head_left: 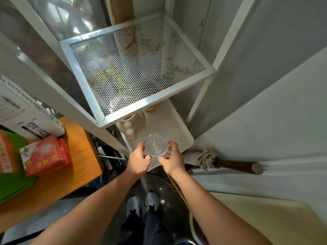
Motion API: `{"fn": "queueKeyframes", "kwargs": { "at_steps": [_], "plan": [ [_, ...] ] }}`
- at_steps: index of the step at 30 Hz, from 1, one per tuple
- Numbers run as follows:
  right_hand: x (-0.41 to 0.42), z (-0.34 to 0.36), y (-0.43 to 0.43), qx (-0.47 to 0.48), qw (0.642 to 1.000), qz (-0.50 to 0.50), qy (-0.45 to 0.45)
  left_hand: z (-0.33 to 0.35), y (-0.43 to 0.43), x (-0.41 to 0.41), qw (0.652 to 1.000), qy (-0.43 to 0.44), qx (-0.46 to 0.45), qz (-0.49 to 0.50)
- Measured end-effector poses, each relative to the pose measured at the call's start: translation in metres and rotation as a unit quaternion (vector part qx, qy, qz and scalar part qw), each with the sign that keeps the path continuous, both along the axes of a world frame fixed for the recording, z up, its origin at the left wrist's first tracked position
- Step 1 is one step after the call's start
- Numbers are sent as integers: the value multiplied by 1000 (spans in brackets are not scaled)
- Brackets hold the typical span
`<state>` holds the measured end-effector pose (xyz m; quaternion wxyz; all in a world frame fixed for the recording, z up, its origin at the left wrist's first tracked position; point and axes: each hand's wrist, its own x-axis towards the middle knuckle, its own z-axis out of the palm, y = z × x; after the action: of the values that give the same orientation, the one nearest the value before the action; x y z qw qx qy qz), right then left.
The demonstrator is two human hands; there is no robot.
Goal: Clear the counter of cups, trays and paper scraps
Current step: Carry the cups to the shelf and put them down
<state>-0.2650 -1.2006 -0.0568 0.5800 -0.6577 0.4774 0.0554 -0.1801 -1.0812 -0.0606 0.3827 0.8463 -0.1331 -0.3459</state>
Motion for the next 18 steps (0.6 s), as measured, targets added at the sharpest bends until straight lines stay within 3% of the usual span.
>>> {"fn": "queueKeyframes", "kwargs": {
  "at_steps": [7, 14, 18],
  "plan": [
    [-6, 18, -2, 3, 1000, 0, 28, 21, 1, -5, 1000, -2, 31, -1],
    [-13, 70, -8, -197, 961, 155, 117, 79, 18, -9, 986, -65, 102, -115],
    [-4, 103, 3, -202, 949, 229, 80, 113, 39, -9, 974, -105, 125, -160]
  ]
}}
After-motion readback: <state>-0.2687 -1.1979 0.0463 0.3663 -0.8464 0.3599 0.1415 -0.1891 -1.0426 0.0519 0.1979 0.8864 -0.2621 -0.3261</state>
